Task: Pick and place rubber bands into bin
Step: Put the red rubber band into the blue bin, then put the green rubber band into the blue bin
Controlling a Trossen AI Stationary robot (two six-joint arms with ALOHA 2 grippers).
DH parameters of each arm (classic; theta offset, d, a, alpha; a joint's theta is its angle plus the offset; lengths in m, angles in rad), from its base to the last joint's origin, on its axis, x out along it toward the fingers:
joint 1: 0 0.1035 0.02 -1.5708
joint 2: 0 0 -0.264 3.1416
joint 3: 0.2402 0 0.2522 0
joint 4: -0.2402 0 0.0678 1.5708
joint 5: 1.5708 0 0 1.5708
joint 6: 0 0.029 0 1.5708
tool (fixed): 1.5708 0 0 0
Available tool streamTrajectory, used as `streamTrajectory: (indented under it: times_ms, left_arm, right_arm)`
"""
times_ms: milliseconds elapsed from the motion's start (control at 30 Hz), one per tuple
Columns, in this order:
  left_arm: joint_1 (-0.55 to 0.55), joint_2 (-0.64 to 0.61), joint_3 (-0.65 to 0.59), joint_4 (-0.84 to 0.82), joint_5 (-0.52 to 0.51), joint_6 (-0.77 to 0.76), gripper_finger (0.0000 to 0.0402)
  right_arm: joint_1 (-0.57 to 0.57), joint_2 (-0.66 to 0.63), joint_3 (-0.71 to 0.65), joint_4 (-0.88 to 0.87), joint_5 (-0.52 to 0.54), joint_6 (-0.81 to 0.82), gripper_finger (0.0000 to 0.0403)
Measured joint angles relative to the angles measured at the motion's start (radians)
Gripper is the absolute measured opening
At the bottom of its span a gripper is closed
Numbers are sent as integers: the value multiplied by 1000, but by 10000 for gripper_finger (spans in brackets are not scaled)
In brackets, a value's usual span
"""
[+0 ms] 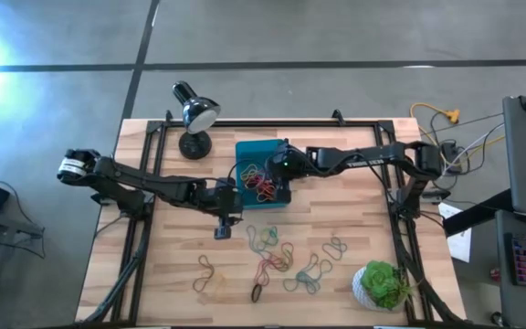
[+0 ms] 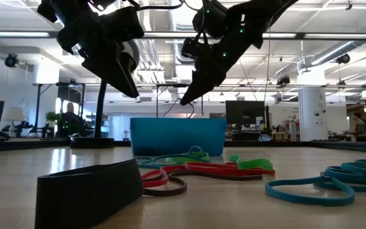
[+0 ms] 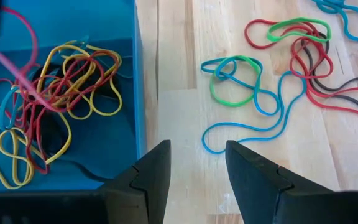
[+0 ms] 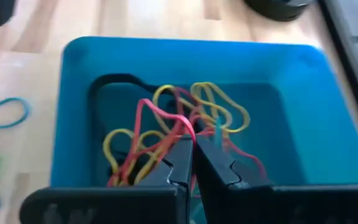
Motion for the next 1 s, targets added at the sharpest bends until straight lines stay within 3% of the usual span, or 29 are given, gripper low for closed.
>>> streamTrajectory:
  times_ms: [100,333,500,733,1000]
  left_arm:
    - [0,0,0,6,0,0,138]
    - [0,0,0,8,0,0,138]
    - [0,0,0,7,0,0,138]
    - [0,0,0,6,1,9,138]
    - [0,0,-4,12,1,9,138]
  right_arm:
    - [-7,9,0,1,-49,10,29]
    - [-7,9,0,4,-44,15,100]
    - [-4,-5,0,-99,-46,34,134]
    - [62,-83,0,-279,-83,67,138]
    - [213,-150,-24,-319,-218,138,123]
